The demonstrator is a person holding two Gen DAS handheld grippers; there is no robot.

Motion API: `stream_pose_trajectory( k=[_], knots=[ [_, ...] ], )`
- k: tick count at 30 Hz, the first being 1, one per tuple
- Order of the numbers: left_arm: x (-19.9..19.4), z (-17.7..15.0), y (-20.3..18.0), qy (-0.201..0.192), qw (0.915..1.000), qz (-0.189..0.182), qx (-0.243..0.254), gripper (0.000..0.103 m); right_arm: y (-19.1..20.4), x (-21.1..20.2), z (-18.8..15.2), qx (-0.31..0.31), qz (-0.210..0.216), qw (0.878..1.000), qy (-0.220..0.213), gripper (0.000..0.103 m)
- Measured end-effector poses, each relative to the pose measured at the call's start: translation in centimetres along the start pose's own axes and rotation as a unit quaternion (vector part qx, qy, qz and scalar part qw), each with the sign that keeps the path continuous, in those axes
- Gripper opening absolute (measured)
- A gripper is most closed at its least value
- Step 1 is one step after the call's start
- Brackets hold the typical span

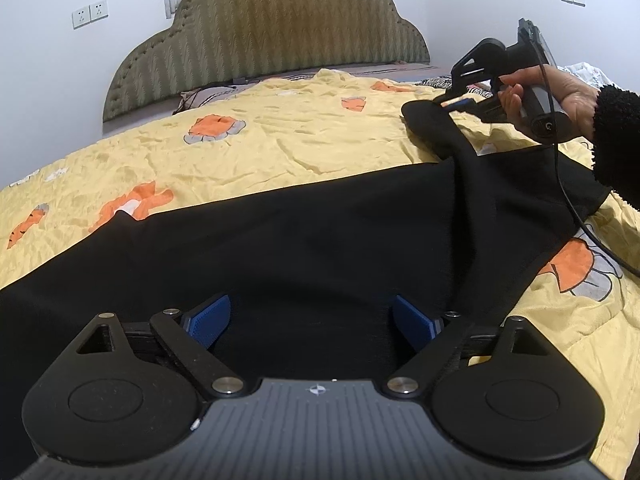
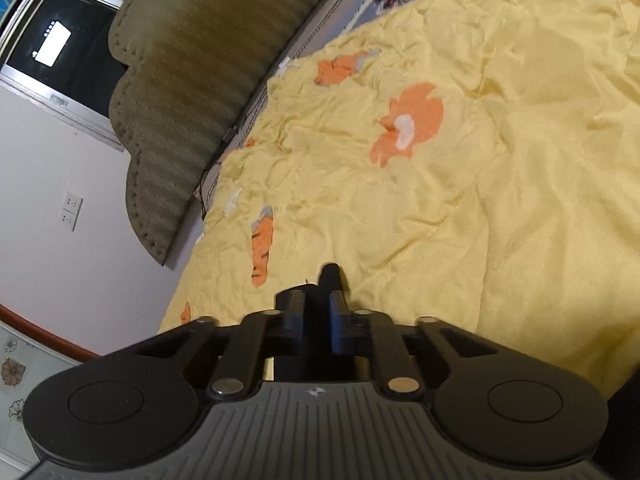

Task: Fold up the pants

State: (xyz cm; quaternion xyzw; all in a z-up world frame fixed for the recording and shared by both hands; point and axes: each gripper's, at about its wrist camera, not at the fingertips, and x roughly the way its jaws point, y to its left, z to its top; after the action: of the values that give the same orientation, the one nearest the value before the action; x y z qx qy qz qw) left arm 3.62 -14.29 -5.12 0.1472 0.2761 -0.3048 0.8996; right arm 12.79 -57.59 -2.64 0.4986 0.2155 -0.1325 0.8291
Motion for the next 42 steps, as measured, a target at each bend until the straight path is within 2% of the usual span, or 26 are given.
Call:
stream_pose_trajectory(
  k=[3,6,9,12,15,17,19,22,24,25,26,27,28,30,32,33,36,38,42],
  knots=[
    [0.1,0.0,0.0,0.001,1.0000,0.000,-0.002,0.091,0.3,-1.1,-0.1,-0.011,0.010,1.000,-0.013,0.008],
    [0.1,0.0,0.0,0.000,1.0000,-0.001,-0.001,0.091,0.0,-3.5,-0.1,0.001,0.015,0.999,-0.047,0.008],
    [0.0,0.1,0.1,-0.001,1.0000,-0.005,0.002,0.091,-0.2,-8.0,-0.5,-0.011,0.010,0.996,-0.093,0.007],
    [-0.1,0.1,0.0,-0.001,0.9999,-0.014,0.009,0.091,-1.4,-14.2,-1.8,-0.021,-0.010,0.989,-0.145,0.007],
    [-0.2,0.1,-0.1,-0.003,0.9996,-0.021,0.016,0.091,-3.8,-20.1,-3.6,-0.018,-0.042,0.982,-0.185,0.008],
    [-0.2,0.0,-0.2,-0.003,0.9994,-0.028,0.020,0.091,-6.0,-23.0,-4.8,-0.006,-0.067,0.980,-0.190,0.007],
    [-0.1,0.1,-0.4,-0.003,0.9991,-0.031,0.027,0.091,-8.0,-24.3,-5.9,-0.005,-0.106,0.978,-0.181,0.007],
    [-0.2,0.3,-0.4,-0.001,0.9989,-0.034,0.034,0.091,-10.3,-23.6,-6.8,-0.002,-0.178,0.974,-0.142,0.007],
    [-0.5,0.5,-0.4,0.001,0.9985,-0.036,0.042,0.089,-10.4,-23.6,-7.0,0.002,-0.227,0.962,-0.152,0.007],
    [-0.9,0.6,-0.4,-0.001,0.9983,-0.036,0.046,0.089,-9.8,-23.9,-7.3,-0.008,-0.253,0.951,-0.175,0.007],
    [-1.3,0.7,-0.3,-0.005,0.9982,-0.033,0.050,0.089,-9.0,-24.2,-7.7,-0.027,-0.259,0.945,-0.200,0.009],
    [-1.6,0.8,-0.3,-0.010,0.9982,-0.030,0.051,0.089,-7.7,-24.4,-8.1,-0.063,-0.249,0.942,-0.217,0.009],
    [-1.9,0.9,-0.3,-0.016,0.9982,-0.026,0.051,0.090,-6.2,-24.0,-8.5,-0.111,-0.229,0.944,-0.212,0.009],
    [-2.1,1.3,-0.3,-0.021,0.9984,-0.023,0.048,0.090,-3.5,-21.9,-9.2,-0.187,-0.192,0.952,-0.147,0.009],
    [-2.2,1.6,-0.3,-0.021,0.9987,-0.017,0.044,0.090,-2.4,-19.9,-9.7,-0.204,-0.170,0.959,-0.096,0.009],
    [-2.4,1.7,-0.2,-0.023,0.9987,-0.016,0.042,0.090,-2.7,-19.6,-9.7,-0.186,-0.158,0.966,-0.087,0.009],
    [-3.1,1.5,0.0,-0.022,0.9985,-0.020,0.046,0.090,-5.9,-20.4,-9.4,-0.073,-0.111,0.988,-0.083,0.009],
    [-3.1,1.4,-0.1,-0.021,0.9979,-0.019,0.059,0.090,-8.4,-20.7,-8.9,-0.011,-0.109,0.991,-0.077,0.009],
    [-2.7,1.3,-0.4,-0.016,0.9978,-0.011,0.063,0.090,-11.2,-20.9,-8.7,0.052,-0.090,0.992,-0.066,0.009]
  ],
)
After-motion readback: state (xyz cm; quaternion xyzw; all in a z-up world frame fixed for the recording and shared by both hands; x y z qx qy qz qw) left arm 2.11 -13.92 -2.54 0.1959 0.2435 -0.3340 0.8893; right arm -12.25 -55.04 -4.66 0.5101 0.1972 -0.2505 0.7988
